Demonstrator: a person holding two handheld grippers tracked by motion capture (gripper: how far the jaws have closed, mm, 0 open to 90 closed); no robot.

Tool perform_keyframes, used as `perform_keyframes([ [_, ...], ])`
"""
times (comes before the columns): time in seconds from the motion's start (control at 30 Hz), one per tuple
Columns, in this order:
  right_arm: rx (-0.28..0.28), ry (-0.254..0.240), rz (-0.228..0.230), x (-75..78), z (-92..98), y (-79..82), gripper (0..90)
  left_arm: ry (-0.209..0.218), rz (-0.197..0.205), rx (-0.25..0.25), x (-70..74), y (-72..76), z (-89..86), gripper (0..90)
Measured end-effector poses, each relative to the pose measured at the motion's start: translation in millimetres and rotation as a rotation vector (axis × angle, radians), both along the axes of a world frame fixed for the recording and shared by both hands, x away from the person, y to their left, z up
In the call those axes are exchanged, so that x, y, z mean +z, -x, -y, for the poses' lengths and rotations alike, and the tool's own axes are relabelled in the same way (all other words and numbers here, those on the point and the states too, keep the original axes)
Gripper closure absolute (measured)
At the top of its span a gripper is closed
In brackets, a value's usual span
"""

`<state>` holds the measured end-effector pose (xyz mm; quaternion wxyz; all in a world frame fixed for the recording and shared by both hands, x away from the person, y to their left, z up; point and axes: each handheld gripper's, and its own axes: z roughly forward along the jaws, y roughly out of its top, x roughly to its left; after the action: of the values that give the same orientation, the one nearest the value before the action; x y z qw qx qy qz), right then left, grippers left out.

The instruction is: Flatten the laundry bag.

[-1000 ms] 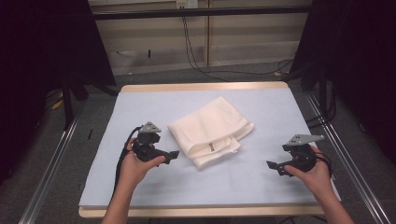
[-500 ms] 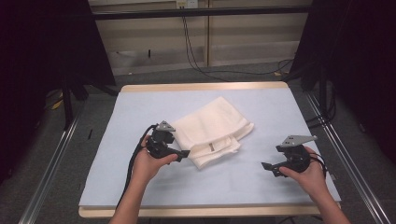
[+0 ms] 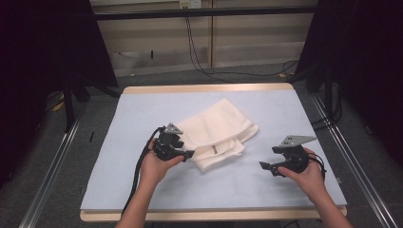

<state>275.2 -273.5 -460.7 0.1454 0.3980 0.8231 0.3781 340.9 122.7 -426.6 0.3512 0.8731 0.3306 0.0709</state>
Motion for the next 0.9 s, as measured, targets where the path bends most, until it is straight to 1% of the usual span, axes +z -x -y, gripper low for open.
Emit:
perform_keyframes([
  [0.03, 0.007, -0.006, -0.003, 0.3, -2.2, -1.1, 23.9, 0.008, -0.003, 0.001, -0.3, 0.1, 0.2, 47.3],
  [0.07, 0.012, -0.004, 0.01, 0.1, -4.6, -2.4, 26.8, 0.002, -0.008, -0.012, 0.5, -0.1, -0.3, 51.8],
  [0.1, 0.012, -0.011, 0.013, -0.1, -7.4, -4.1, 29.5, 0.009, -0.011, -0.013, 0.4, 0.0, 0.3, 55.5],
  [0.13, 0.007, -0.022, 0.01, -0.7, -9.2, -5.2, 35.2, 0.008, -0.016, -0.024, 0.8, -0.1, 0.2, 59.2],
  [0.17, 0.008, -0.031, 0.005, -1.0, -11.1, -6.4, 43.1, 0.021, -0.021, -0.03, 0.5, -0.2, 0.3, 64.0],
  [0.2, 0.007, -0.036, 0.012, -1.6, -13.1, -7.6, 45.1, 0.019, -0.031, -0.039, 1.6, -0.3, 0.2, 67.8],
  [0.23, 0.006, -0.046, 0.011, -1.9, -15.8, -9.1, 45.6, 0.029, -0.034, -0.038, 1.6, -0.1, 0.6, 72.8],
  [0.3, 0.011, -0.06, 0.004, -2.9, -19.6, -11.2, 49.8, 0.02, -0.04, -0.042, 2.3, -0.3, 0.9, 78.2],
  [0.33, 0.016, -0.056, 0.005, -3.0, -21.7, -12.2, 49.8, 0.031, -0.04, -0.039, 2.3, -0.4, 1.2, 79.3],
  [0.37, 0.022, -0.058, 0.012, -3.1, -23.6, -13.3, 51.7, 0.026, -0.043, -0.039, 3.2, -0.6, 0.9, 80.2],
  [0.4, 0.022, -0.051, 0.018, -2.8, -25.6, -13.8, 56.4, 0.027, -0.046, -0.039, 4.0, -0.9, 0.7, 81.4],
  [0.43, 0.031, -0.06, 0.017, -2.1, -27.4, -14.0, 59.9, 0.039, -0.051, -0.039, 4.4, -1.4, 0.3, 82.0],
  [0.47, 0.029, -0.059, 0.025, -1.4, -28.7, -14.9, 64.5, 0.035, -0.058, -0.04, 6.0, -1.9, -0.7, 82.2],
  [0.5, 0.028, -0.059, 0.034, -0.5, -29.9, -15.3, 71.9, 0.045, -0.066, -0.037, 6.6, -2.3, -1.1, 82.5],
  [0.53, 0.038, -0.062, 0.042, 0.5, -31.0, -16.2, 75.4, 0.049, -0.069, -0.035, 7.6, -2.8, -1.7, 82.7],
  [0.57, 0.034, -0.061, 0.05, 1.5, -32.1, -17.3, 80.0, 0.054, -0.07, -0.033, 8.3, -3.3, -2.4, 82.9],
  [0.6, 0.028, -0.055, 0.061, 2.3, -32.9, -18.5, 83.7, 0.071, -0.073, -0.024, 8.3, -3.7, -2.9, 83.0],
  [0.63, 0.031, -0.067, 0.06, 2.8, -33.7, -20.4, 85.8, 0.062, -0.078, -0.024, 9.3, -4.5, -4.4, 83.2],
  [0.67, 0.036, -0.082, 0.06, 3.2, -34.7, -22.9, 88.1, 0.07, -0.083, -0.023, 9.2, -4.9, -4.8, 83.3],
  [0.7, 0.031, -0.084, 0.063, 3.4, -35.6, -24.6, 89.7, 0.067, -0.082, -0.021, 9.4, -5.0, -5.2, 83.3],
  [0.77, 0.027, -0.105, 0.065, 3.5, -38.4, -27.8, 90.0, 0.069, -0.084, -0.023, 9.6, -4.8, -5.2, 83.3],
  [0.83, 0.007, -0.109, 0.074, 4.3, -41.6, -28.9, 90.0, 0.065, -0.086, -0.028, 9.7, -5.2, -5.5, 83.4],
  [0.87, 0.013, -0.109, 0.073, 4.2, -44.4, -29.9, 90.0, 0.07, -0.088, -0.028, 9.2, -5.5, -5.2, 83.4],
  [0.9, 0.016, -0.111, 0.07, 3.7, -47.1, -30.6, 90.0, 0.057, -0.088, -0.035, 10.0, -6.2, -5.8, 83.4],
])
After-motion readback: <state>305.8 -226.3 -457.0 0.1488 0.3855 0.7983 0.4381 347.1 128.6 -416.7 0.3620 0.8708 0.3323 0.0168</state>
